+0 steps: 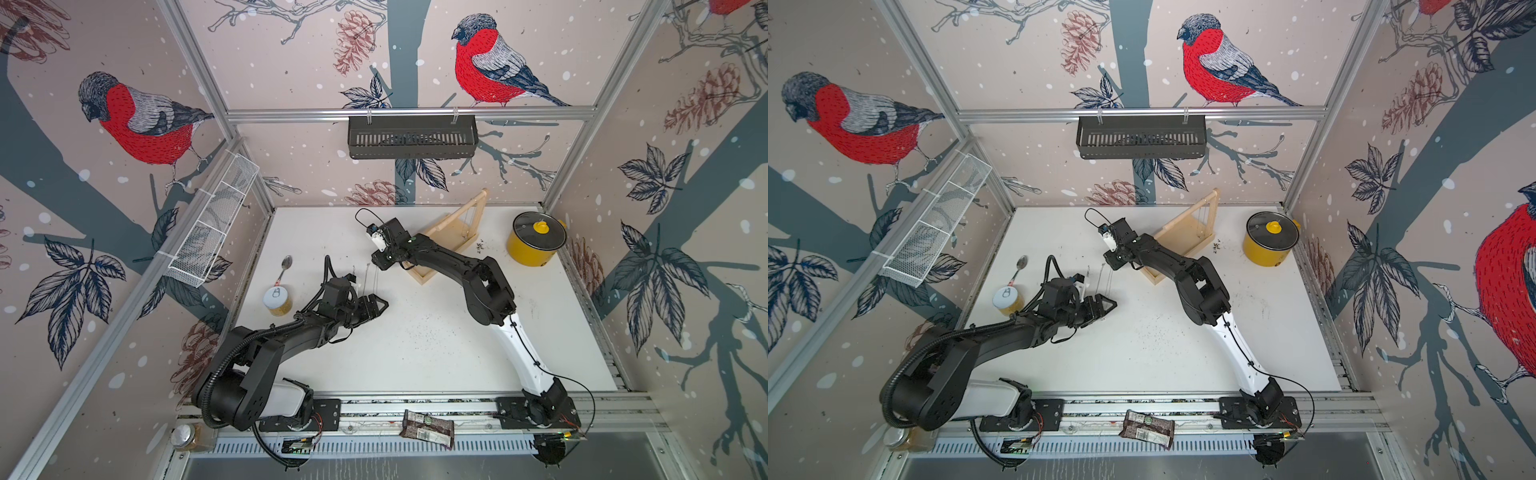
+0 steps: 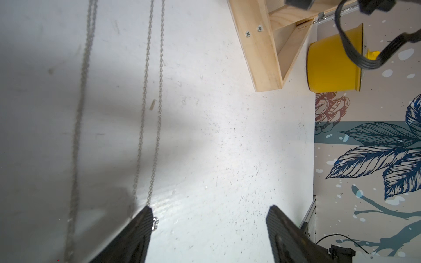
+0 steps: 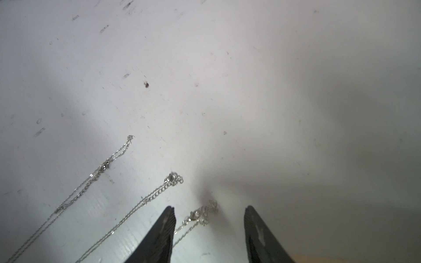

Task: Take the necklace off the jewelry display stand
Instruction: Place the necklace at the center of the board.

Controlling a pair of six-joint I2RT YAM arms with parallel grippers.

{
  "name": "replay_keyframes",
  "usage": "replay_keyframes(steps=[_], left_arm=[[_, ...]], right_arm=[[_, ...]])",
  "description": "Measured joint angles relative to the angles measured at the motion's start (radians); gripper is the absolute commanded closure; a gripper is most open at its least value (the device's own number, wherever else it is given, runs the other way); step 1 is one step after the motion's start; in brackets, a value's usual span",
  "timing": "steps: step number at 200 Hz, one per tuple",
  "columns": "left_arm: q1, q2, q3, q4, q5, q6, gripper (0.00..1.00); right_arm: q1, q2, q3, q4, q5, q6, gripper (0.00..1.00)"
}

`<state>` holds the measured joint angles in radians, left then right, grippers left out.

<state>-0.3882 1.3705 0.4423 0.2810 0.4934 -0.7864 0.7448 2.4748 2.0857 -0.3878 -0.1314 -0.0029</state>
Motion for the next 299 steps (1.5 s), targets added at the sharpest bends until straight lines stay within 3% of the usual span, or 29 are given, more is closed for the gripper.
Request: replay_keyframes(steps=[101,144,198,248,299], left_arm=[[0.0,-0.169,0.055,-0.112,-0.001,0.028,0.17],[0.0,-0.238,0.108,-0.186,-0.027,0.047,0.06],[0.0,-0.272,0.216,-0.269,-0.053,0.08,0.03],[-0.004,-0.227,0.245,-0.262,-0.051,0.074,0.03],[-0.04,-0.093,0.202,-0.225,-0.071,0.025,0.03]], right_arm=[[-0.04,-0.09,0.024,0.0,-0.042,0.049,0.43],[-0.067,-0.196,0.033,0.018,-0.091,0.081,0.39],[-0.105,-0.343,0.014,0.032,-0.118,0.108,0.23],[-0.142,-0.51,-0.182,0.08,-0.101,0.132,0.0],[-0.175,-0.706,-0.502,0.172,-0.076,0.153,0.0]])
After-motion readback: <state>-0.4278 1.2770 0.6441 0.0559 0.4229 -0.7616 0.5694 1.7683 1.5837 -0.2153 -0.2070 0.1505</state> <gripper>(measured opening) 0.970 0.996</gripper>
